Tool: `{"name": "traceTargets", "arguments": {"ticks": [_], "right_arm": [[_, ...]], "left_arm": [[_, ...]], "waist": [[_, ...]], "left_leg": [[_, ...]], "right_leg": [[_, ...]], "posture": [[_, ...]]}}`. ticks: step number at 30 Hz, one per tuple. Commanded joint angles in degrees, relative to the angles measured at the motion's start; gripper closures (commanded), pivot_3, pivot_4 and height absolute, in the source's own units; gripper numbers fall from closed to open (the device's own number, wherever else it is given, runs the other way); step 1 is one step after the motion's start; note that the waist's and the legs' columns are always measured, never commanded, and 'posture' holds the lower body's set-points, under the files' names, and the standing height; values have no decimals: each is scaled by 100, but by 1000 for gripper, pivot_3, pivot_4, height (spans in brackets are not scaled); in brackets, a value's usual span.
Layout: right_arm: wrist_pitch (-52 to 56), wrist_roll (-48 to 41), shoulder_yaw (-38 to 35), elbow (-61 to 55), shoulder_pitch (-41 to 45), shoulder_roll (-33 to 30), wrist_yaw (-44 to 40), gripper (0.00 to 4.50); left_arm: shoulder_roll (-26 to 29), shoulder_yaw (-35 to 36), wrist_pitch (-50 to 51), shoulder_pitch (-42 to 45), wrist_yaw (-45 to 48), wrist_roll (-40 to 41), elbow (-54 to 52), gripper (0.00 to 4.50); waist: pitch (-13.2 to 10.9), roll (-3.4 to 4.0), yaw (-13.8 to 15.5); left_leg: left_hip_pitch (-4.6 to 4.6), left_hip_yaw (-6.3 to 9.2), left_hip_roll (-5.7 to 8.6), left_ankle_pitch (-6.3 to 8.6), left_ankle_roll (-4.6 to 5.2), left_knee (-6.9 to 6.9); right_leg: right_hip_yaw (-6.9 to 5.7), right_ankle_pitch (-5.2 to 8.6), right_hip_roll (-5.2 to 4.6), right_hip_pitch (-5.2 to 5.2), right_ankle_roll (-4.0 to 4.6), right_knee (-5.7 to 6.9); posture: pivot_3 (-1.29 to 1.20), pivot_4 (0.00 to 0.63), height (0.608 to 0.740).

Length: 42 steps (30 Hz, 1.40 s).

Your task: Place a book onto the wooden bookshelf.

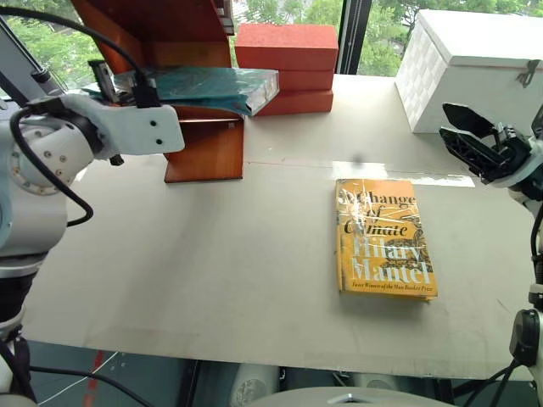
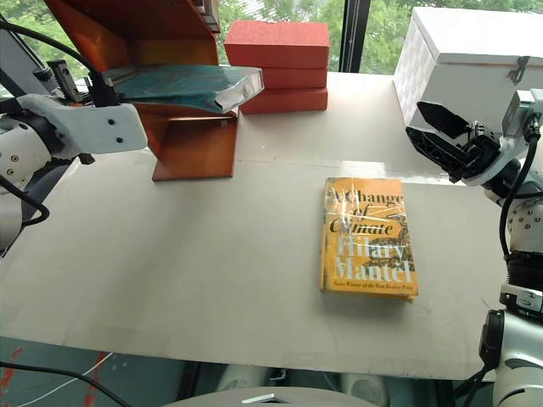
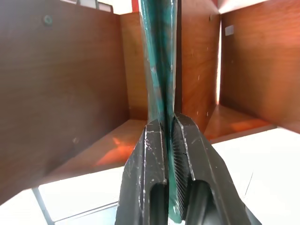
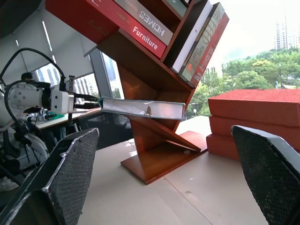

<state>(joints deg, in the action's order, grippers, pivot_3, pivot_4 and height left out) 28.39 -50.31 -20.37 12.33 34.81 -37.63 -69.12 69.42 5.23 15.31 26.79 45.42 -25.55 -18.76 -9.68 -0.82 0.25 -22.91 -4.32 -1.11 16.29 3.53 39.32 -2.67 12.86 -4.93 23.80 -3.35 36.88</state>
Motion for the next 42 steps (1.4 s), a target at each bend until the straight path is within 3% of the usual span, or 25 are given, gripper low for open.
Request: {"name": "traceTargets", "arguments": {"ticks": [1, 4, 11, 16, 24, 28, 32, 34, 38, 42], "right_arm": [[-135, 21, -84, -49, 112, -17, -117, 0], [-157, 45, -113, -69, 89, 5, -127, 0], [-248, 80, -156, -82, 48, 9, -116, 0], [-264, 83, -206, -86, -3, -45, -128, 0], [-233, 132, -246, -9, -41, -187, -202, 0], [-212, 162, -267, 6, -62, -256, -224, 0], [-178, 147, -304, -35, -130, -284, -221, 0], [-182, 151, -312, -78, -171, -290, -207, 0], [-185, 122, -372, -162, -248, -318, -160, 0], [-160, 101, -454, -302, -365, -358, -100, 0]], "left_arm": [[341, 415, -59, 152, 119, 64, 263, 4418], [431, 323, -42, 496, 206, 167, 381, 3427], [260, 120, 7, 743, 54, 69, 509, 31], [21, 192, 234, 554, 5, 49, 337, 31], [-479, 878, 880, -186, -65, 239, -571, 31], [-959, 1297, 927, -275, -482, 278, -1128, 31], [-997, 1648, 925, 22, -710, 368, -1215, 31], [-1231, 1645, 993, 201, -602, 867, -1301, 31], [-2302, 1423, 1539, -399, 100, 2599, -1948, 31], [-3389, 1477, 1890, -886, -190, 3639, -2250, 31]], "waist": [[0, 0, -24], [0, 0, -58], [0, 0, -69], [-1, -1, -68], [-1, -2, -71], [-1, -3, -59], [-1, -3, -60], [0, -2, -49], [8, 11, -44], [-2, -6, -43]], "left_leg": [[0, 0, -2, 0, 0, 0], [0, -2, -3, 0, 0, 0], [-4, -5, -2, 0, 0, 0], [-5, -4, -2, 0, 0, 0], [-5, -5, -3, 0, 0, 1], [-5, -3, -2, 0, 0, 3], [-4, -1, -1, 0, -1, 3], [-3, 1, -1, 0, -1, 3], [6, -2, 6, 0, 0, 8], [4, 8, 0, -1, -2, 12]], "right_leg": [[0, 0, 1, 0, 0, 0], [0, 0, 1, 1, 0, 2], [2, -1, 1, 2, 0, 1], [0, -1, 1, 3, 0, -1], [2, -1, 0, 5, 0, 3], [2, -1, -3, 4, 0, 3], [2, -1, -4, 3, 1, 6], [0, -1, -4, 2, 1, 7], [3, -2, -13, -10, 0, 6], [-4, -2, -10, -12, 1, 9]], "posture": [[0, 150, 718], [0, 150, 718], [0, 150, 718], [0, 150, 718], [0, 150, 718], [0, 150, 718], [0, 150, 718], [0, 150, 718], [0, 150, 718], [0, 150, 718]]}}
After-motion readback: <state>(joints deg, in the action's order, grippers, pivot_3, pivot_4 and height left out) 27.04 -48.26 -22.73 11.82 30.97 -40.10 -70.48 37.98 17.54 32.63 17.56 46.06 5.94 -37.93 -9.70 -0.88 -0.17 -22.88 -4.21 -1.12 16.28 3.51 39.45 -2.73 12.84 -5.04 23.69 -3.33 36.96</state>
